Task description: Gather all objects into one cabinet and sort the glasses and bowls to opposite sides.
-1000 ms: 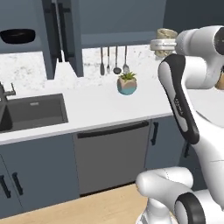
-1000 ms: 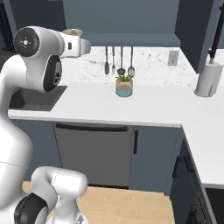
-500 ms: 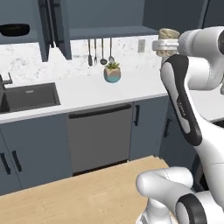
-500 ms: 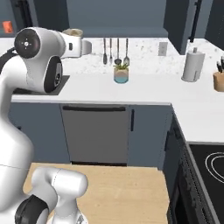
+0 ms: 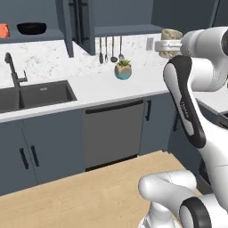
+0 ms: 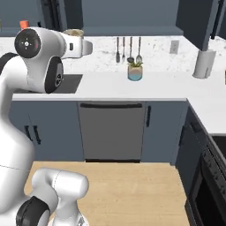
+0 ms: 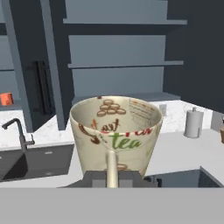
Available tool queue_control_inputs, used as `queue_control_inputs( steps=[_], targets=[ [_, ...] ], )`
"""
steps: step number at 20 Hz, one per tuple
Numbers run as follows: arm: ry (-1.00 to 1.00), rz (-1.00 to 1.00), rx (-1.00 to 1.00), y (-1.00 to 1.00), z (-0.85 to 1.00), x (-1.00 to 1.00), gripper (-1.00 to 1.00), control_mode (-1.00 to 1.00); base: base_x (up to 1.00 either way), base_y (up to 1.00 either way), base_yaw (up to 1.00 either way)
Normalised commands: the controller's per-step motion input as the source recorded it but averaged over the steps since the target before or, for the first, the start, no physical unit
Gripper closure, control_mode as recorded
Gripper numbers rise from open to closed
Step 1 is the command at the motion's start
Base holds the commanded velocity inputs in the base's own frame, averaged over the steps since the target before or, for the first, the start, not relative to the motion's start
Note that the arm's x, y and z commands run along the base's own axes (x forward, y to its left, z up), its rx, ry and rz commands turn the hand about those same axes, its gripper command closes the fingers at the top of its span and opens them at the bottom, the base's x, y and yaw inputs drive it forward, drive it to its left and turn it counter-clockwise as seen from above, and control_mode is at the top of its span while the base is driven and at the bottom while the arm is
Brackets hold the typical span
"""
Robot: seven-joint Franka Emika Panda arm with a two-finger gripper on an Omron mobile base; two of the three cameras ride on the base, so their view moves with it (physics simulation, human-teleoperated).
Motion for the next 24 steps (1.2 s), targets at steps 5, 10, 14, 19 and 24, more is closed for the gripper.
queue_control_inputs(
  steps=[5, 10, 14, 19, 24],
  targets=[
    [0.0, 0.0, 0.0, 0.0, 0.0, 0.0, 1.0, 1.0, -0.42, 0.65, -0.07],
    [0.0, 0.0, 0.0, 0.0, 0.0, 0.0, 1.0, 1.0, -0.45, 0.68, -0.07],
    [0.0, 0.0, 0.0, 0.0, 0.0, 0.0, 1.0, 1.0, -0.47, 0.73, -0.06],
    [0.0, 0.0, 0.0, 0.0, 0.0, 0.0, 1.0, 1.0, -0.42, 0.82, -0.03],
    [0.0, 0.0, 0.0, 0.0, 0.0, 0.0, 1.0, 1.0, -0.15, 0.91, 0.03]
  ],
)
